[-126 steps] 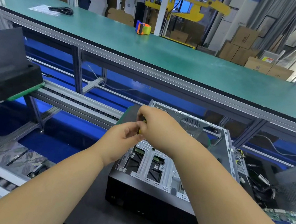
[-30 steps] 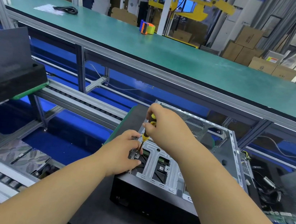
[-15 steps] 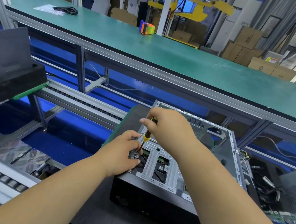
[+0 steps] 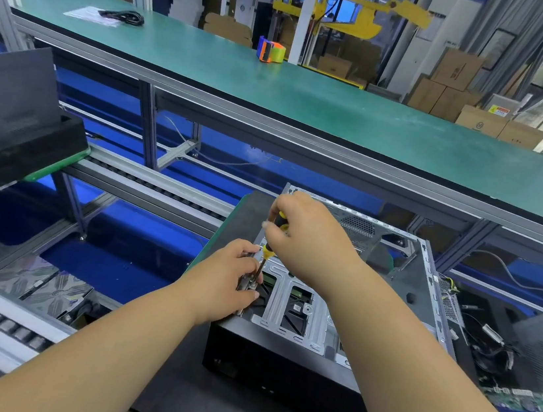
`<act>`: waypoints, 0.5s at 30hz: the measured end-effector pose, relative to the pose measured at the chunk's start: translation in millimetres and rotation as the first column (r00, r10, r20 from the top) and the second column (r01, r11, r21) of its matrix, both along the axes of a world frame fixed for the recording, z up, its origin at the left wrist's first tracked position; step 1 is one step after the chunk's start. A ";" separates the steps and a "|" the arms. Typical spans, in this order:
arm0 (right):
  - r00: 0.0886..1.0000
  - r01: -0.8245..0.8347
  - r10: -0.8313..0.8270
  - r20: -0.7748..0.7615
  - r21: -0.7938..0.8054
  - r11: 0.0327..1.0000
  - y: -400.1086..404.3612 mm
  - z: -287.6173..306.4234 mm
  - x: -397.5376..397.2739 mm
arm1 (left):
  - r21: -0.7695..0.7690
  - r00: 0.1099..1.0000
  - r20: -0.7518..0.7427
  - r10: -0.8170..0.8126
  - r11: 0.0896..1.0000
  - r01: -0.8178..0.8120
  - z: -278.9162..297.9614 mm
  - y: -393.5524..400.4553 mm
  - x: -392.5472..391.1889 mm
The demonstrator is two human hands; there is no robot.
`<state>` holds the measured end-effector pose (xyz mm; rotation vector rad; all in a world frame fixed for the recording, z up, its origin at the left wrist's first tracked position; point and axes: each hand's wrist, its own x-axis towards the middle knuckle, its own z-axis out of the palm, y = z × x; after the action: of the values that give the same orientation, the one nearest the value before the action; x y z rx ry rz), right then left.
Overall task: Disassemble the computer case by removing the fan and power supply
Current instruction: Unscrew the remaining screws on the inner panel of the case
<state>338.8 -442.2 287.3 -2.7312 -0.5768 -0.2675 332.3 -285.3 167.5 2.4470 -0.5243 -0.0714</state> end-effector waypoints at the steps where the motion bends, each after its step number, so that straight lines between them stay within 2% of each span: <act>1: 1.000 0.007 -0.006 0.029 -0.035 0.999 -0.3 -0.5 1.0 | 0.002 1.000 0.001 -0.002 1.000 0.002 0.0 -0.1 0.3; 7: 0.997 0.067 -0.062 0.039 -0.148 0.987 0.3 2.3 4.0 | 0.006 1.000 -0.002 0.008 1.000 -0.008 0.0 -0.9 -0.5; 15: 0.999 0.009 -0.007 -0.052 0.042 0.999 2.5 2.6 -2.5 | 0.006 1.000 -0.003 0.007 1.000 -0.007 0.0 -0.8 -1.3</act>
<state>336.4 -439.7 289.9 -2.6915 -0.5402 -0.2084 331.0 -286.0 167.5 2.4543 -0.5155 -0.0734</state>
